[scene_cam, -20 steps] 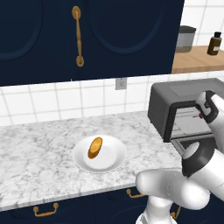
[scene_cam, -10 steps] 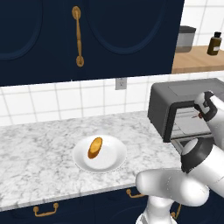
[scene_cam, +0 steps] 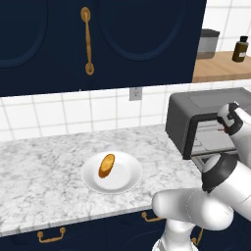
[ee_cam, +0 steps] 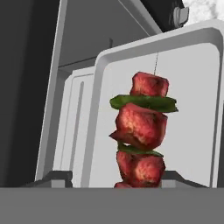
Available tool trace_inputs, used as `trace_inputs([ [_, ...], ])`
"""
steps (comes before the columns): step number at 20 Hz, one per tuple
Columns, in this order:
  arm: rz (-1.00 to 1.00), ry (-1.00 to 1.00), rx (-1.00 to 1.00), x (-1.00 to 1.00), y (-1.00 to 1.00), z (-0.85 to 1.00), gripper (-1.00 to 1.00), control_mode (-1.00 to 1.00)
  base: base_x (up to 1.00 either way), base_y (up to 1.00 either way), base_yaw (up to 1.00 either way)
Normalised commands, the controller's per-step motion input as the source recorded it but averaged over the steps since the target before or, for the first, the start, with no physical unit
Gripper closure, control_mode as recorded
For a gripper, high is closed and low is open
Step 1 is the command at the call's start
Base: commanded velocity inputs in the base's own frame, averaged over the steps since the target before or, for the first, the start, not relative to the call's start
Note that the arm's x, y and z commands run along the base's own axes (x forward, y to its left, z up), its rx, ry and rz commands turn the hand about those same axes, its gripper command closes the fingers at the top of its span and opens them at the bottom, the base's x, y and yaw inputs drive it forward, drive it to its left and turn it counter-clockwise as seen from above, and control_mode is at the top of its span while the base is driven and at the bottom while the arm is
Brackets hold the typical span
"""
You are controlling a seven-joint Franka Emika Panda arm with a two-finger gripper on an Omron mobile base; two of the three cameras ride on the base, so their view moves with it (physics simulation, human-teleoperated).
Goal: Pick up the kebab skewer and baguette bread, and place them inside the toaster oven. Close the toaster oven door and start by setting the timer.
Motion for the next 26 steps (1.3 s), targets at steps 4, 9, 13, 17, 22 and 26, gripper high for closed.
trace_inputs([
  [4,0.00,0.00,0.00,0.01,0.00,0.00,-1.00,-1.00,0.00,0.00,0.00],
  [9,0.00,0.03,0.00,0.02,0.00,0.00,-1.00,-1.00,0.00,0.00,0.00],
  [13,0.00,0.04,0.00,0.11,0.00,0.00,-1.00,-1.00,0.00,0.00,0.00],
  [17,0.00,0.07,0.00,-0.08,0.00,0.17,-1.00,-1.00,0.00,0.00,0.00],
  [22,0.01,0.09,0.00,-0.81,0.00,0.16,-1.00,-1.00,0.00,0.00,0.00],
  [26,0.16,0.12,0.00,-0.82,0.49,0.14,-1.00,-1.00,0.00,0.00,0.00],
])
